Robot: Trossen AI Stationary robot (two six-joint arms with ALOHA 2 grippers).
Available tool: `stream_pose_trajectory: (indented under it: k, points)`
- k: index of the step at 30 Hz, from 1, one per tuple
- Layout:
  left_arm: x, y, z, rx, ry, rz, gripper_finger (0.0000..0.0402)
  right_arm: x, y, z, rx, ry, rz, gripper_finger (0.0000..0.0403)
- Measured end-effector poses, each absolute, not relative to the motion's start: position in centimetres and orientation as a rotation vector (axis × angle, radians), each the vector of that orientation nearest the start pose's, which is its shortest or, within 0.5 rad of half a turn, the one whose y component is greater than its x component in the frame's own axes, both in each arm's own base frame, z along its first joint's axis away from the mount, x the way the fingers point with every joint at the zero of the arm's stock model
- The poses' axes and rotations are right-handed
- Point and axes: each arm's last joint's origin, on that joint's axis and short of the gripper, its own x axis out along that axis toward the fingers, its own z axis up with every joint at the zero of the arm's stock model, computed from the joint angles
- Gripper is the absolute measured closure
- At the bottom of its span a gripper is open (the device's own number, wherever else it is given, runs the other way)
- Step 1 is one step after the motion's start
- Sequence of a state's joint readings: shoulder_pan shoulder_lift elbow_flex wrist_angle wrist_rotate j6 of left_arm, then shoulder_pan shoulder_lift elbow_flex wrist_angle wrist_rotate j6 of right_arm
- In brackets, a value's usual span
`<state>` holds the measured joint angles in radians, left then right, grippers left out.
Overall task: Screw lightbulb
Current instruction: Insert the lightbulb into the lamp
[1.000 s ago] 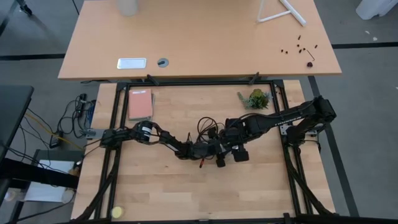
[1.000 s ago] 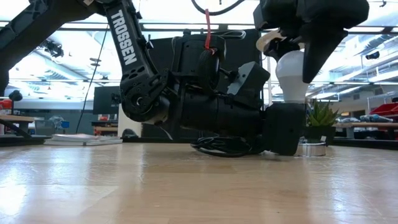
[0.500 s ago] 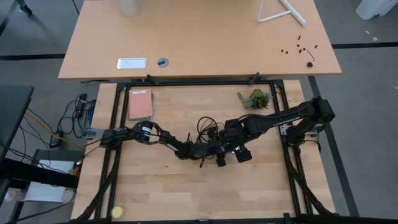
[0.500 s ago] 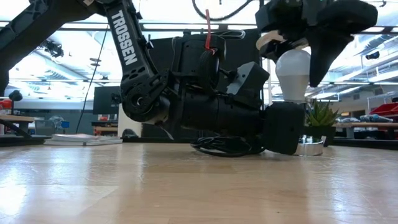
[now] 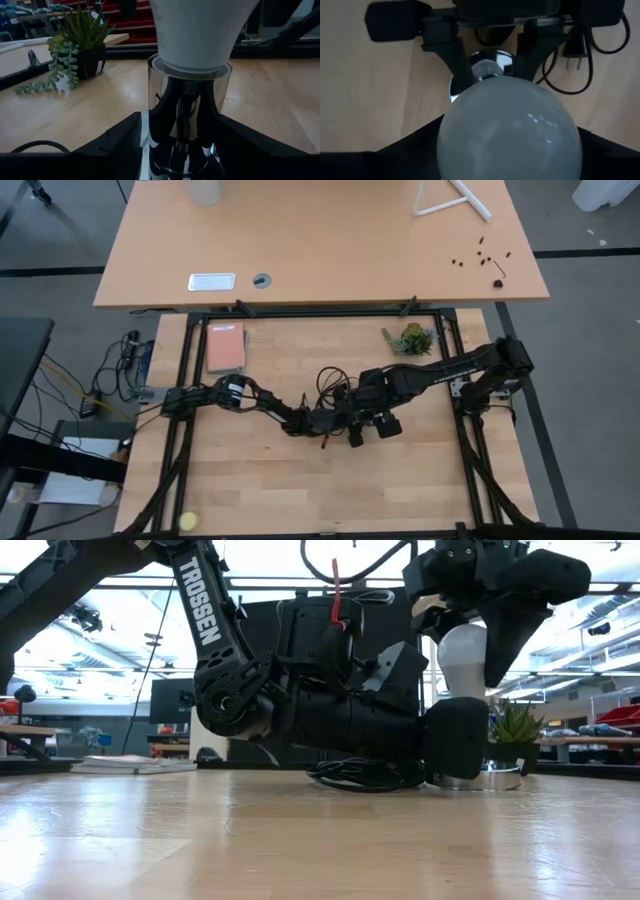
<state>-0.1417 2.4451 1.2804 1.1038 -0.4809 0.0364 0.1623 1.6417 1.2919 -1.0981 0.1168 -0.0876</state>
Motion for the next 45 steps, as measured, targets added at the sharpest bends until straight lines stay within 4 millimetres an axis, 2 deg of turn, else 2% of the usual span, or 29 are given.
stream_pose_trajectory:
  k: [12,25,31,37,45]
  points:
    - [46.5,-5.3,6.6,0.008,0.054,0.342,0.0163,30.2,4.3,24.1,-0.284,1.413,0.070,0.0081]
    - [46.5,-5.3,6.6,0.040,0.061,0.341,0.0163,30.6,4.5,24.2,-0.258,1.369,0.073,0.0006]
    - [46.5,-5.3,6.6,0.041,0.061,0.341,0.0163,31.0,4.3,23.5,-0.234,1.393,0.048,0.0008]
    - [46.5,-5.3,6.5,0.043,0.069,0.339,0.0163,32.4,4.8,23.4,-0.247,1.410,0.064,0.0011]
    - [46.5,-5.3,6.5,0.041,0.064,0.336,0.0163,32.5,4.9,23.1,-0.280,1.446,0.075,0.0019]
